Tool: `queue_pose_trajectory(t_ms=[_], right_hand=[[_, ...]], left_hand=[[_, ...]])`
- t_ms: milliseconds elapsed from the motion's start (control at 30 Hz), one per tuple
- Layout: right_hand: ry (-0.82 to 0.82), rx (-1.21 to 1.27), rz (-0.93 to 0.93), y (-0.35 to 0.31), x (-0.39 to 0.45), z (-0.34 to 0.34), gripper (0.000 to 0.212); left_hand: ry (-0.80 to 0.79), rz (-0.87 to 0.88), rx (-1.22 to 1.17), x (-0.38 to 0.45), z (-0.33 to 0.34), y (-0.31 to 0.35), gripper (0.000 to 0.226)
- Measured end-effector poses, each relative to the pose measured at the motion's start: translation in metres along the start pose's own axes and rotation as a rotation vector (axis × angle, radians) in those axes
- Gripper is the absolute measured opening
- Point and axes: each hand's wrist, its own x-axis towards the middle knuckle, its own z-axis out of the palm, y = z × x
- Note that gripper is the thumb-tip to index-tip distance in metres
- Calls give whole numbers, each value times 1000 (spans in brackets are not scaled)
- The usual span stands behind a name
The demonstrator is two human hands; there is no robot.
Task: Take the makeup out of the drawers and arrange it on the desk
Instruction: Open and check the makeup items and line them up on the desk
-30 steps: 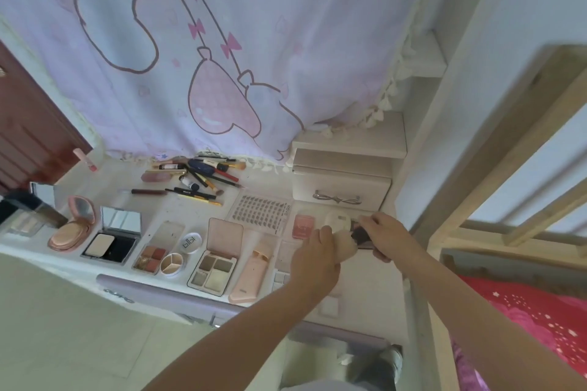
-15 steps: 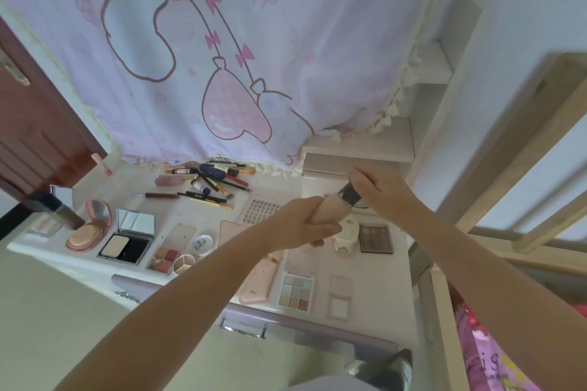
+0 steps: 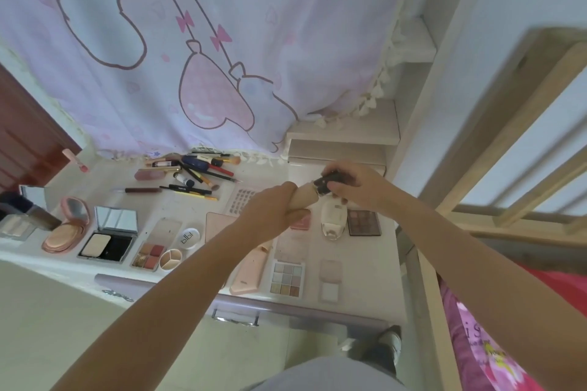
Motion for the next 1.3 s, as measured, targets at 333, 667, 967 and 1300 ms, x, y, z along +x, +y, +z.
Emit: queue_pose_trajectory(t_ms=[333,667,967,1300], right_hand=[[-40,-79,234,31,-9,8,19],[-136,-1,418,67,-24,18,31],[-118,208,481,103,-51,17,21],[-244,205,376,154,-60,-6,37]], left_hand=[[-92,24,64,0,32,-6,39],[-223,40,36,-10,67,0,44],[-421,-26,-276,-16,106,13,45],[-587,-400,-792,-10,146,45,26]])
